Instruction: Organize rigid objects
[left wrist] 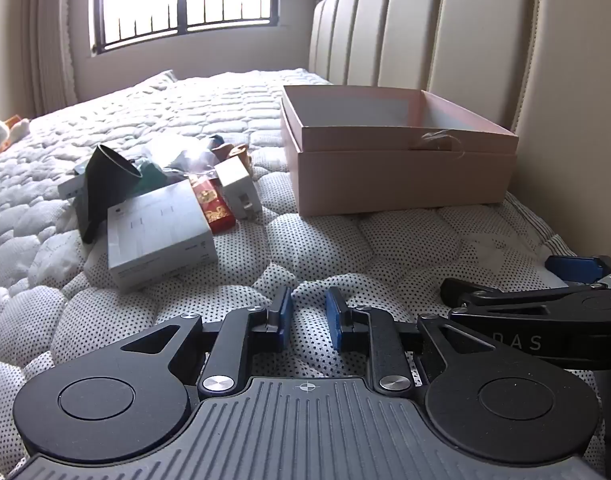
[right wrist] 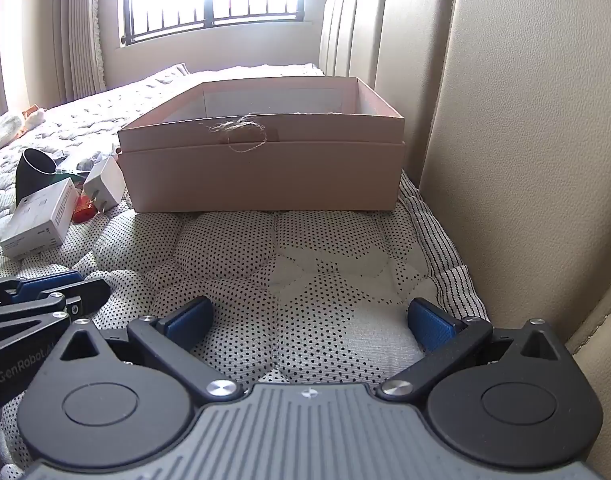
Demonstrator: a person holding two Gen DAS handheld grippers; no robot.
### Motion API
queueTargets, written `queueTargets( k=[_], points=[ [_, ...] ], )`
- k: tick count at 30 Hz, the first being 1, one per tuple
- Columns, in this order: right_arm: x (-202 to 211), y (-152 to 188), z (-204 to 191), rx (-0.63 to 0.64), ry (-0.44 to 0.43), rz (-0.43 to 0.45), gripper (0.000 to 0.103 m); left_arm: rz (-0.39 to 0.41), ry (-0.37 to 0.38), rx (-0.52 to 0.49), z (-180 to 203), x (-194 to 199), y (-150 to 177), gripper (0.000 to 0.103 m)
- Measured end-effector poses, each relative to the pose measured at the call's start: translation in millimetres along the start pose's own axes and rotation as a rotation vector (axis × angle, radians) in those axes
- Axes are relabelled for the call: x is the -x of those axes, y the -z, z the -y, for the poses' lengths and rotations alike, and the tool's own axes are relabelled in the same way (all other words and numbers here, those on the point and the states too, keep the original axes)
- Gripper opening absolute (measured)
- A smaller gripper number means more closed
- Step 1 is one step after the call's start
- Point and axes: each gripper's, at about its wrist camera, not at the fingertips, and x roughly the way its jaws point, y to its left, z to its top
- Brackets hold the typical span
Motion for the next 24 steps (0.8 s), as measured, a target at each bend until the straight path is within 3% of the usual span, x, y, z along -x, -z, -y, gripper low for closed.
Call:
queueTargets(
  k=[24],
  points=[
    [0.1, 0.1, -0.2, -0.001, -0.001, 0.001, 0.103, 0.001, -0.010, -0.014, -0.1, 0.5, -0.7, 0.023]
  ],
)
